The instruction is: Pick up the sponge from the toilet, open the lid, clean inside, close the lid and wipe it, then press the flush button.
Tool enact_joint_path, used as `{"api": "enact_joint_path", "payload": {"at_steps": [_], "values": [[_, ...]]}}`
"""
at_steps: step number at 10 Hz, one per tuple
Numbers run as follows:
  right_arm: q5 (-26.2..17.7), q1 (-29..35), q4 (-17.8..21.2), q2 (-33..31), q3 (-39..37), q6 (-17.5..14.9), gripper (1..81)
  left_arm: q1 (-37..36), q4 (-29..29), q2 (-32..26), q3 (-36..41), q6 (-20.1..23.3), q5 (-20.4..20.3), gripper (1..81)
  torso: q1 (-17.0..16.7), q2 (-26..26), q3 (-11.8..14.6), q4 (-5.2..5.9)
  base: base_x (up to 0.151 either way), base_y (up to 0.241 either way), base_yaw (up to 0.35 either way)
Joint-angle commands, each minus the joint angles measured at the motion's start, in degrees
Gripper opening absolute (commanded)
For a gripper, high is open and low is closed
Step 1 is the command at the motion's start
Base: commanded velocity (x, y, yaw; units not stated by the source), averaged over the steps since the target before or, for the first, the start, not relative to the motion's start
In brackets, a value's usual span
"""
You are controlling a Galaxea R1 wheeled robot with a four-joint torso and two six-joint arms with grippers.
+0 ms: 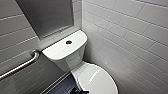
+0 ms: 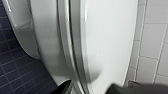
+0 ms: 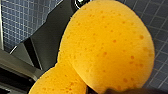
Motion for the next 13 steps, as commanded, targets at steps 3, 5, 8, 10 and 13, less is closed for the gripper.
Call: {"api": "enact_joint_path", "payload": {"at_steps": [3,5,8,10,13], "values": [[-3.9,-0.9,-0.6,-1.2,-0.4,0.0,1.0,-5.8,-0.6,1.3,1.5,-1.8,3.1,81.1,0.0,0.0,0.0,0.0,0.0,0.0,0.0],[-4.0,-0.8,-0.5,-1.3,-0.1,0.0,1.0,-5.9,-0.6,2.1,1.0,-1.8,1.6,81.1,0.0,0.0,0.0,0.0,0.0,0.0,0.0],[-4.0,-0.8,-0.6,-1.4,0.1,0.0,1.0,-5.9,-0.5,4.4,-2.3,-1.8,1.6,81.1,0.0,0.0,0.0,0.0,0.0,0.0,0.0],[-4.0,-0.7,-0.5,-1.4,0.2,0.0,1.0,-5.9,-0.2,5.9,-4.9,-1.9,1.5,81.1,0.0,0.0,0.0,0.0,0.0,0.0,0.0],[-4.1,-0.3,-0.5,-1.5,0.3,0.2,1.0,-5.8,0.0,8.0,-7.6,-1.8,1.5,81.1,0.0,0.0,0.0,0.0,0.0,0.0,0.0]]}}
